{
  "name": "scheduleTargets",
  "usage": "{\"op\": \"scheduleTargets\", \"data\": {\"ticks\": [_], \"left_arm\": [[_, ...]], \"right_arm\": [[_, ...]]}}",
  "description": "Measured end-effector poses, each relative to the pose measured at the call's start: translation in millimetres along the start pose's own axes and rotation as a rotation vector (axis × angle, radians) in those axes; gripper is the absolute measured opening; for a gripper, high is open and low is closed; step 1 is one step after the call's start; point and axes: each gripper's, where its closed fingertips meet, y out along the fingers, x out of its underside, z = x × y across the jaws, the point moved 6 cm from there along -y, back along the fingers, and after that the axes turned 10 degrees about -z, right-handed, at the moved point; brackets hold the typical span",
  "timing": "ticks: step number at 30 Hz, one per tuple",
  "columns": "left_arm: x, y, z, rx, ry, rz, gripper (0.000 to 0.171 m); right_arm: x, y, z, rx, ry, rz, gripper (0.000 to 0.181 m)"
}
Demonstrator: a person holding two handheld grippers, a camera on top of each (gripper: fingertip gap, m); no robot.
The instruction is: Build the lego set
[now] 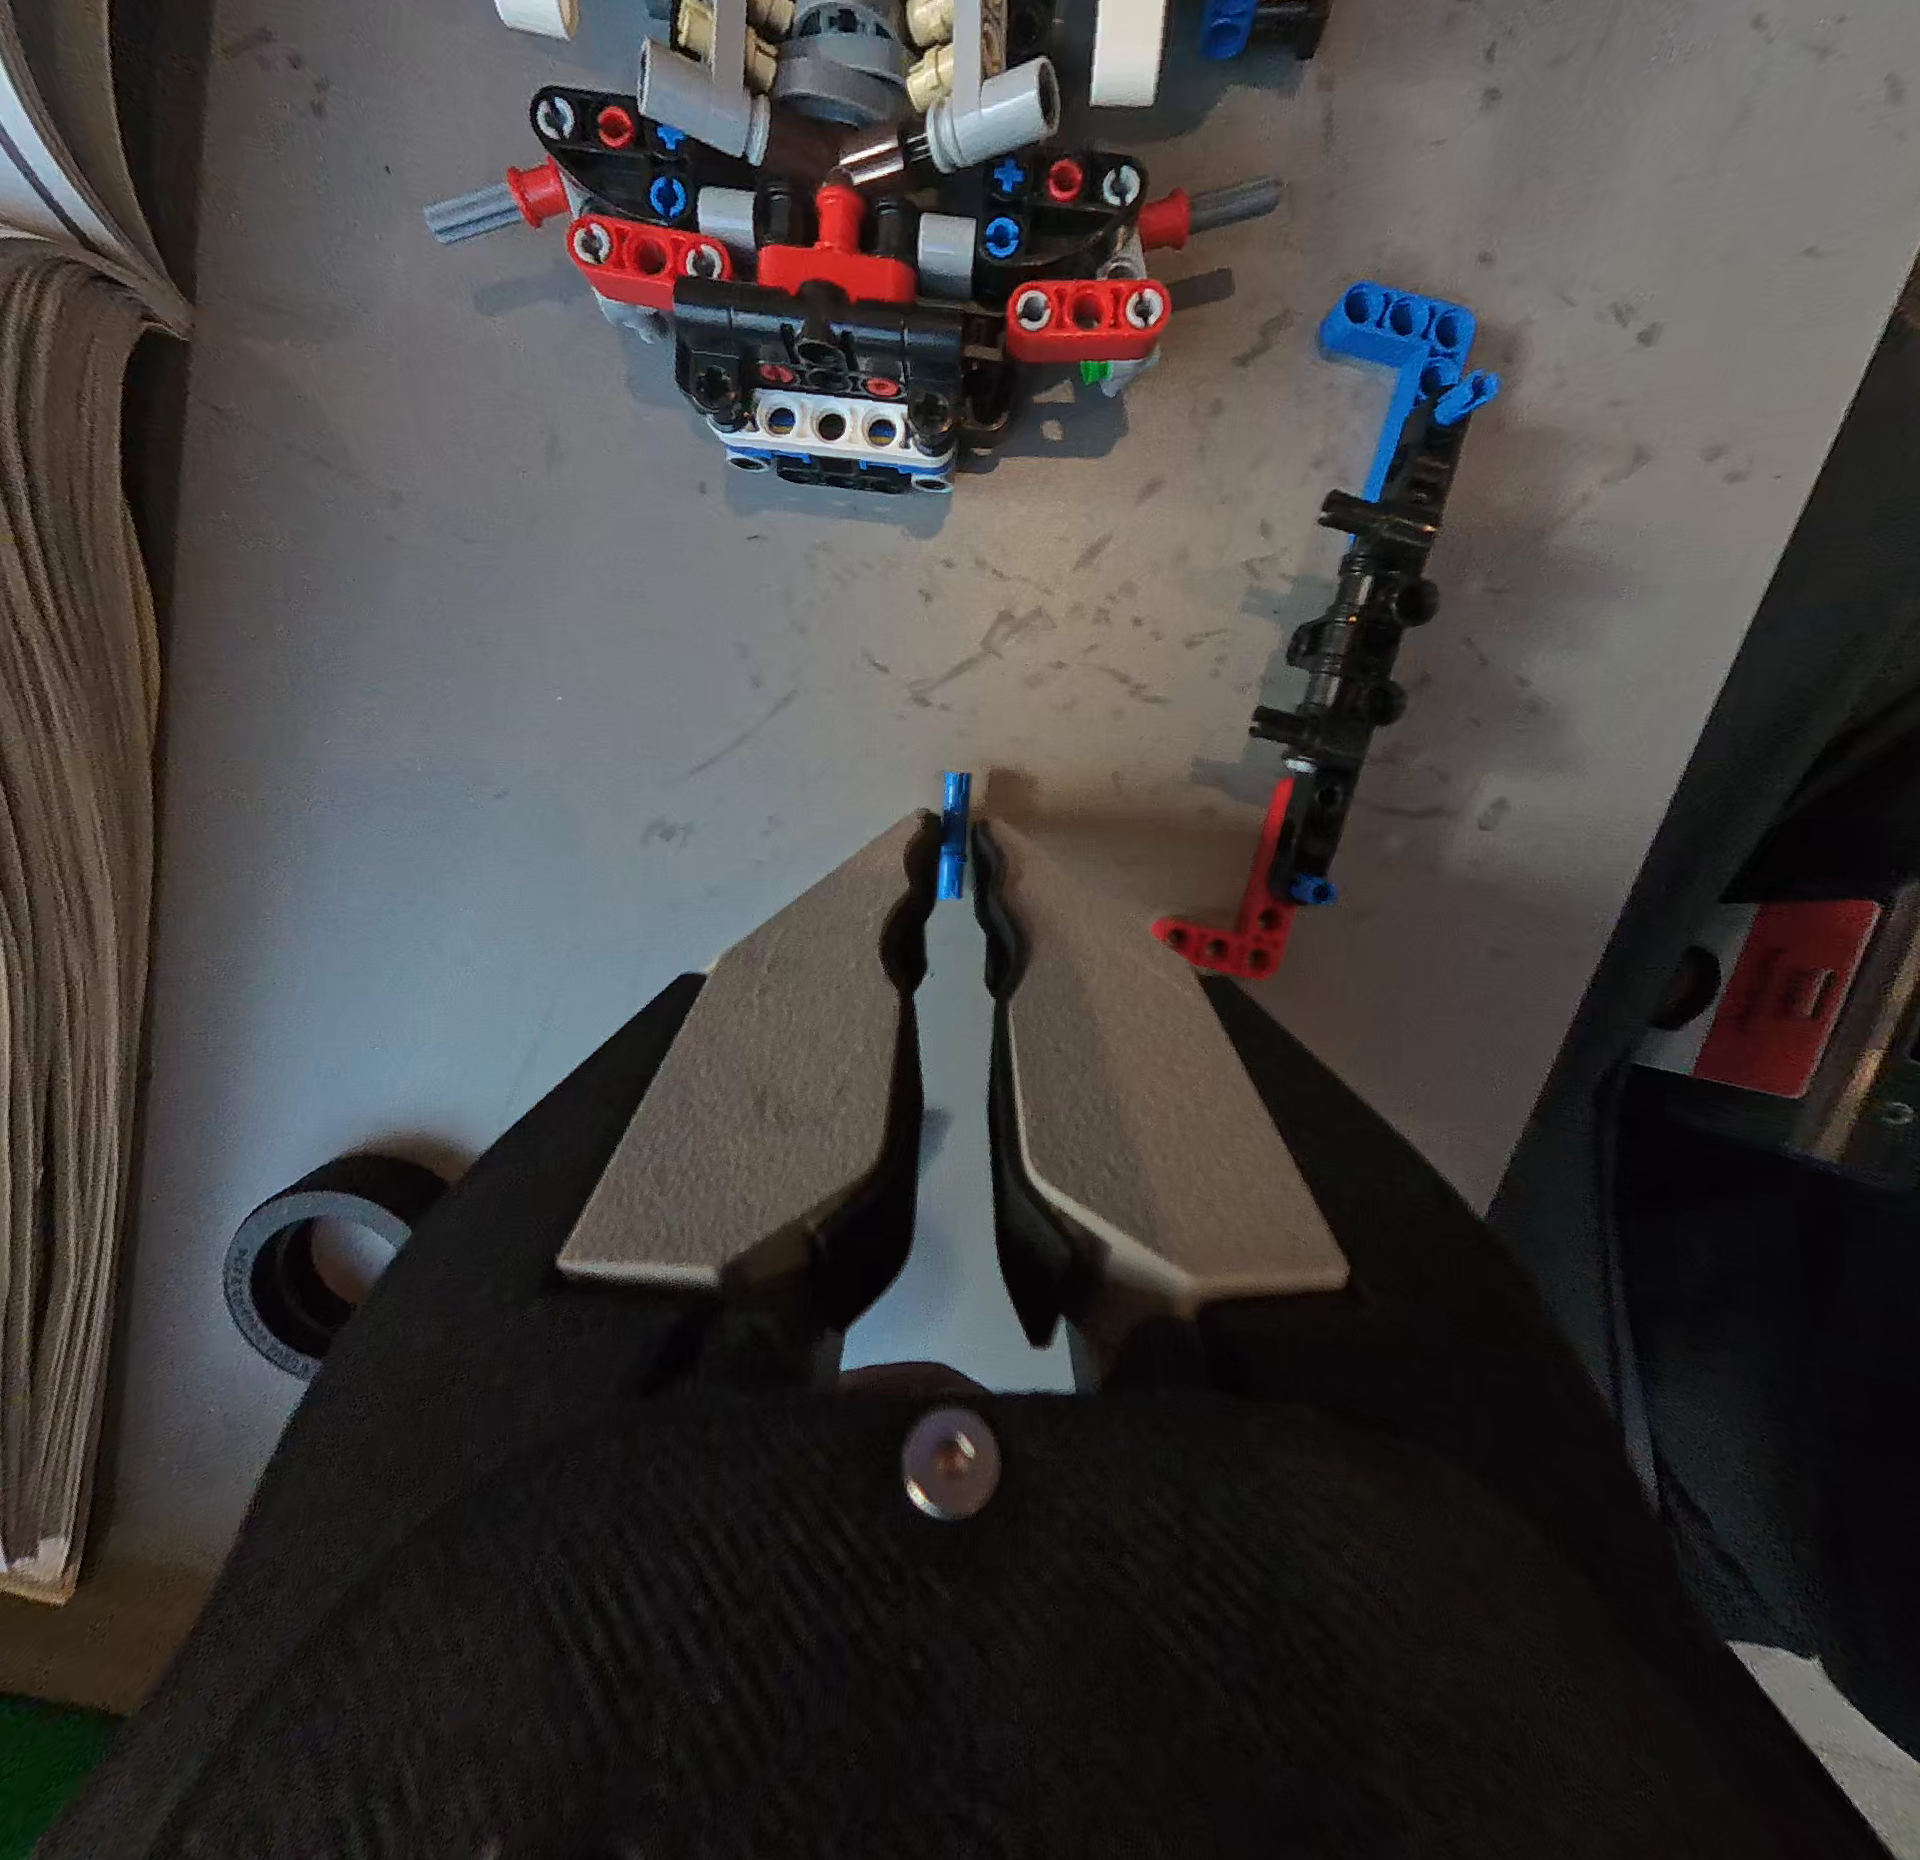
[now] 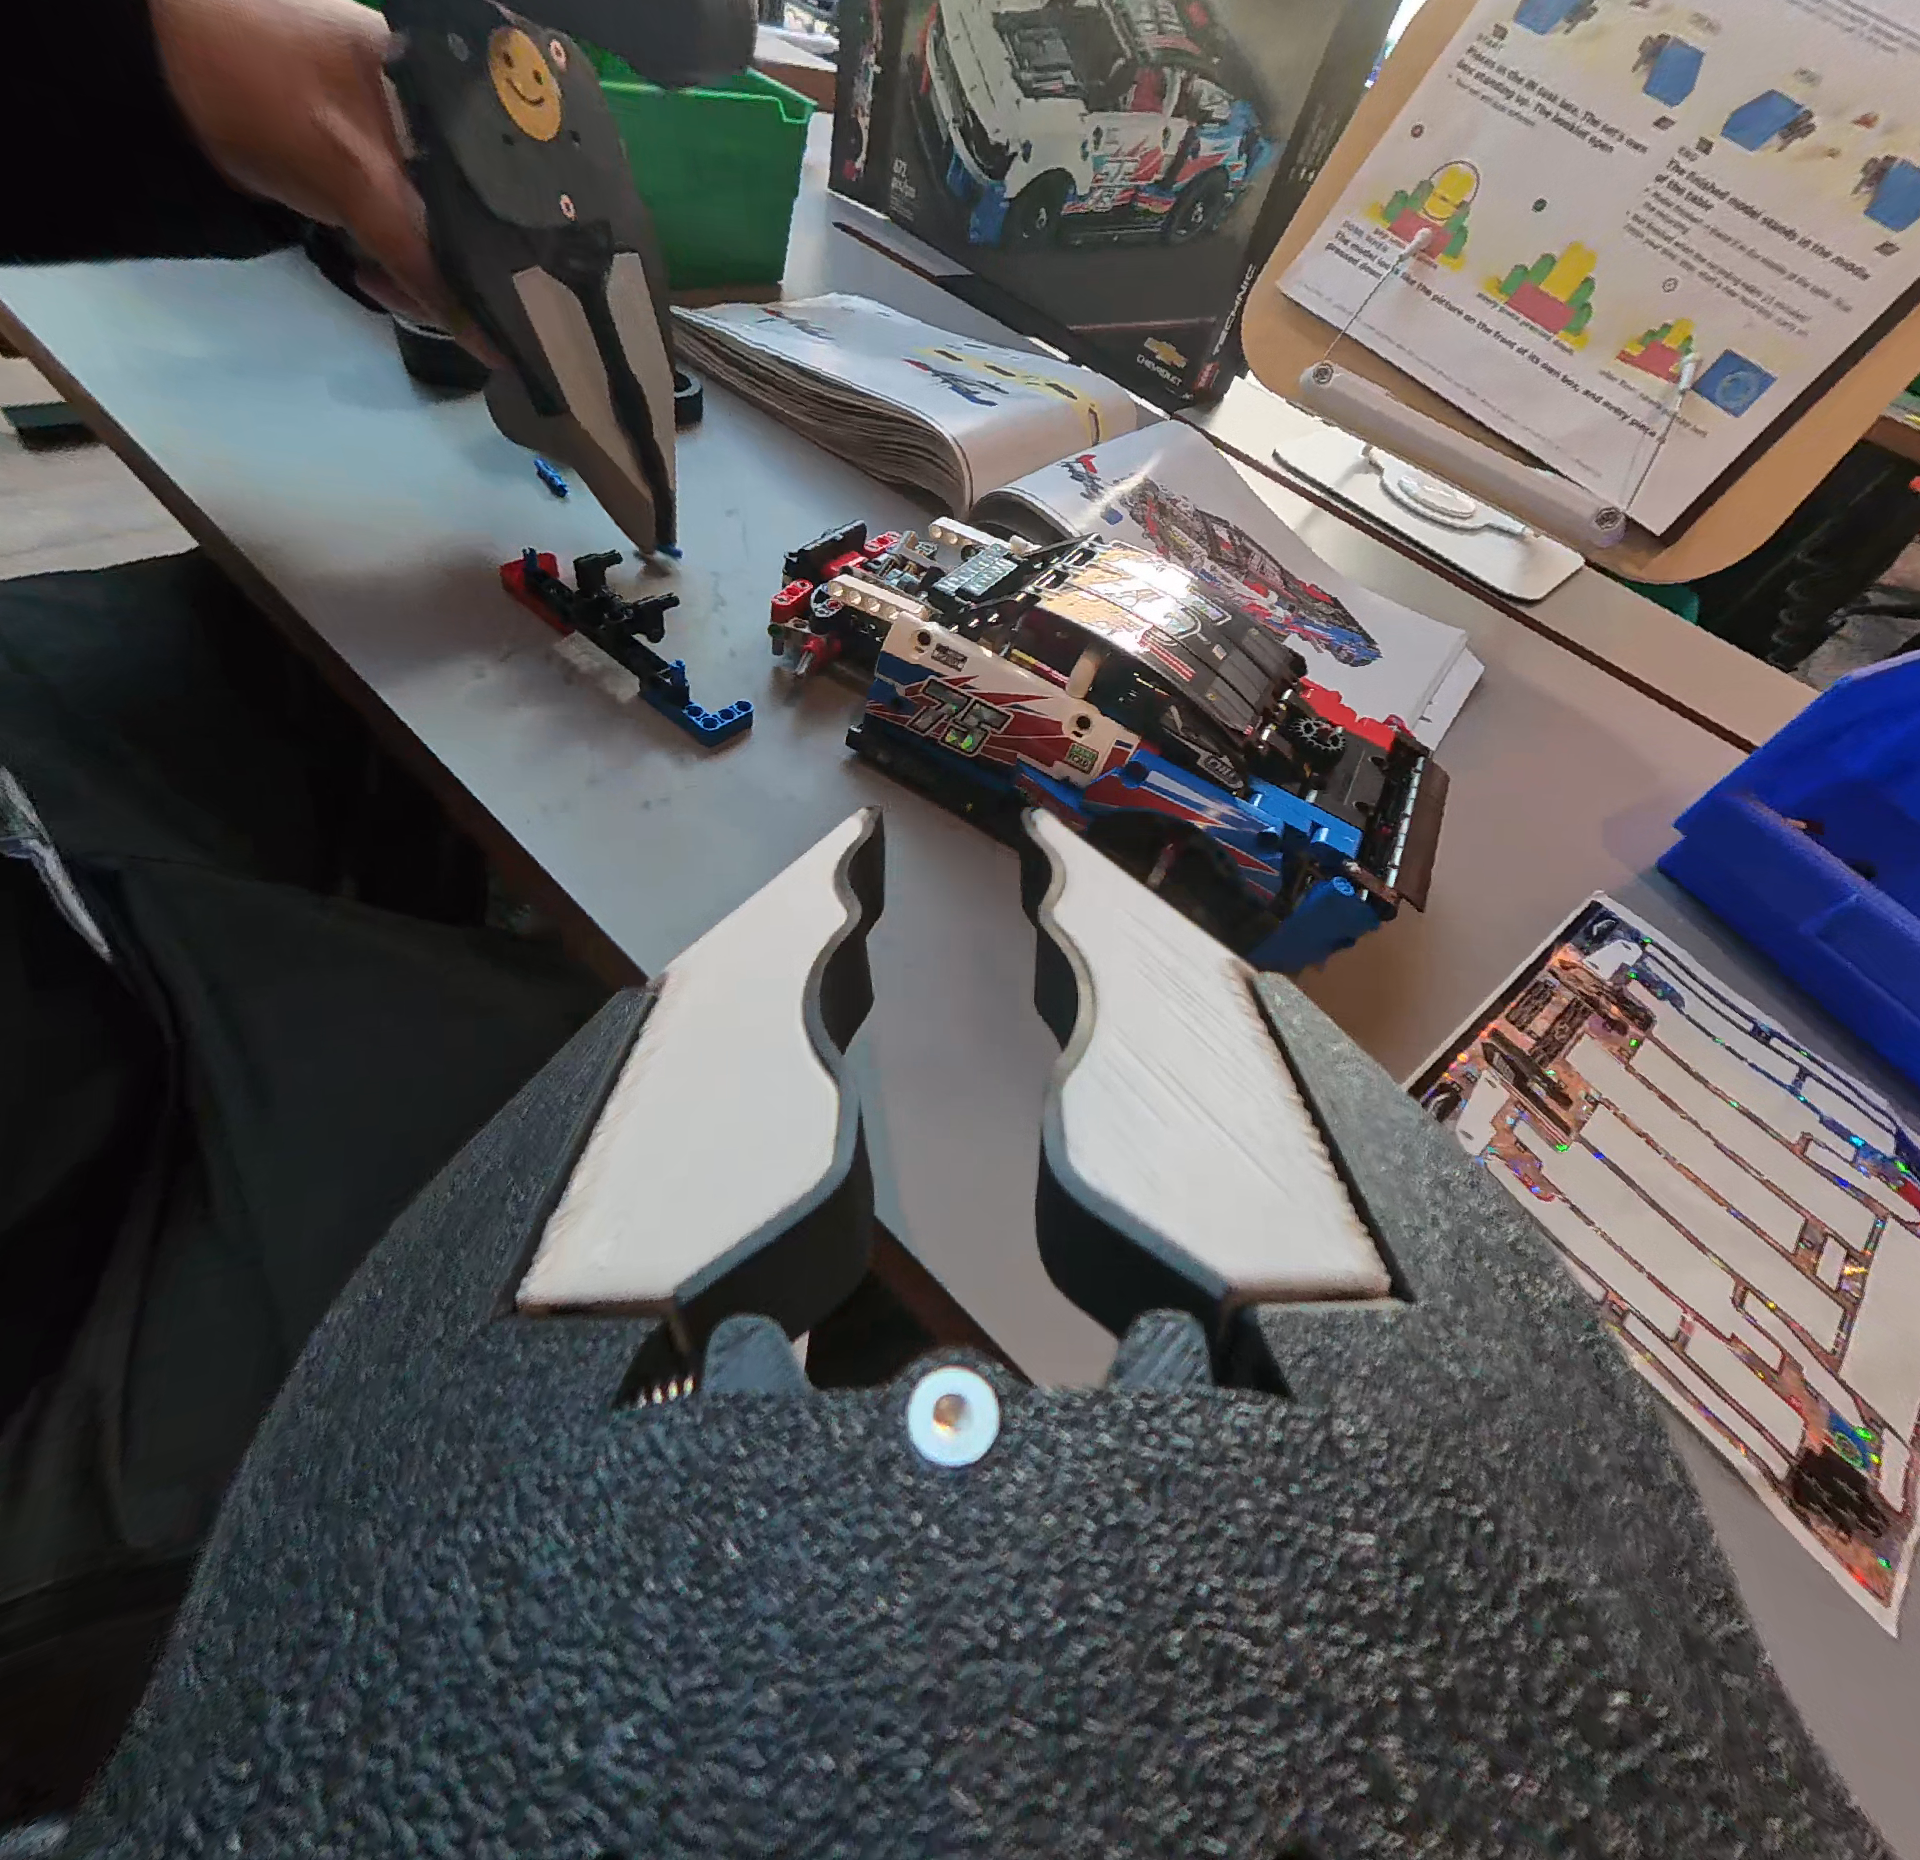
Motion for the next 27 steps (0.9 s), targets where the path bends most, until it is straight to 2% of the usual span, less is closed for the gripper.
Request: {"op": "scheduleTargets", "data": {"ticks": [7,17,20,27], "left_arm": [[0.9,-13.3,-2.7,0.033,-0.067,0.077,0.021],[16.7,-28.9,-2.1,0.041,-0.082,0.198,0.019],[24.9,-31.2,-7.6,-0.001,-0.090,0.218,0.019],[65.2,-53.2,0.1,-0.050,-0.165,0.396,0.026]], "right_arm": [[14.1,4.5,2.5,-0.013,-0.009,-0.045,0.026],[8.1,8.0,1.0,-0.018,0.046,-0.051,0.026],[-0.1,13.6,-3.7,-0.014,0.050,-0.063,0.026],[-5.9,33.1,-10.1,-0.034,0.096,-0.071,0.027]]}}
